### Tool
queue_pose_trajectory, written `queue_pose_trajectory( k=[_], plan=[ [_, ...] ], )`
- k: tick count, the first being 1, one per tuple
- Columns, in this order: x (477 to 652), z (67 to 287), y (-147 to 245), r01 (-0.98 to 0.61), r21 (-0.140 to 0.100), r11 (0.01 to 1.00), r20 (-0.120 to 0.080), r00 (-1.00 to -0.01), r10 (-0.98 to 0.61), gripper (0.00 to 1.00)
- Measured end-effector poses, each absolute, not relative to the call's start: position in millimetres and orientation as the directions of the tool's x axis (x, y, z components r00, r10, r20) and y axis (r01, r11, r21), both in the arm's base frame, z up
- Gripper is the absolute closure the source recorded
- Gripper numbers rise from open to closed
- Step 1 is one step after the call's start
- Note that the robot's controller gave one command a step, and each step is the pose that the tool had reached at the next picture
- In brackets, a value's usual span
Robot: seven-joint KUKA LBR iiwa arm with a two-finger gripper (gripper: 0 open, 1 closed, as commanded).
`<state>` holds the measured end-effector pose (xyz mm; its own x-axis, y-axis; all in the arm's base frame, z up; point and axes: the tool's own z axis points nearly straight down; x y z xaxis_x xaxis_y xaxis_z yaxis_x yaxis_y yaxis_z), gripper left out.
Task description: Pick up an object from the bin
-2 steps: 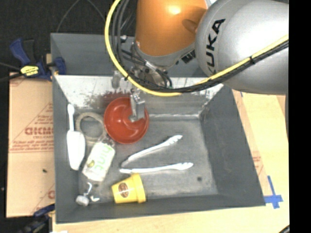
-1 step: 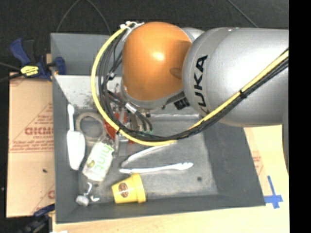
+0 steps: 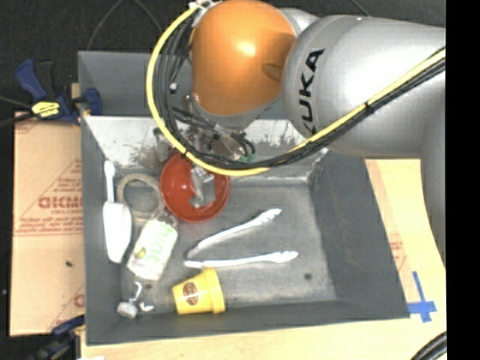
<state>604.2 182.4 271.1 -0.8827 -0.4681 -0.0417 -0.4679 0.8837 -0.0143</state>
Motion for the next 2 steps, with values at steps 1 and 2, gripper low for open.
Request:
queue_pose_trajectory(
  k=[1, 2],
  plan=[
    [556.9, 316, 198, -0.118, 0.006, 0.993, -0.03, -0.993, -0.118, 0.0],
    [592.0, 201, 109, -0.261, -0.005, 0.965, -0.046, -0.964, -0.261, 0.0]
  ],
)
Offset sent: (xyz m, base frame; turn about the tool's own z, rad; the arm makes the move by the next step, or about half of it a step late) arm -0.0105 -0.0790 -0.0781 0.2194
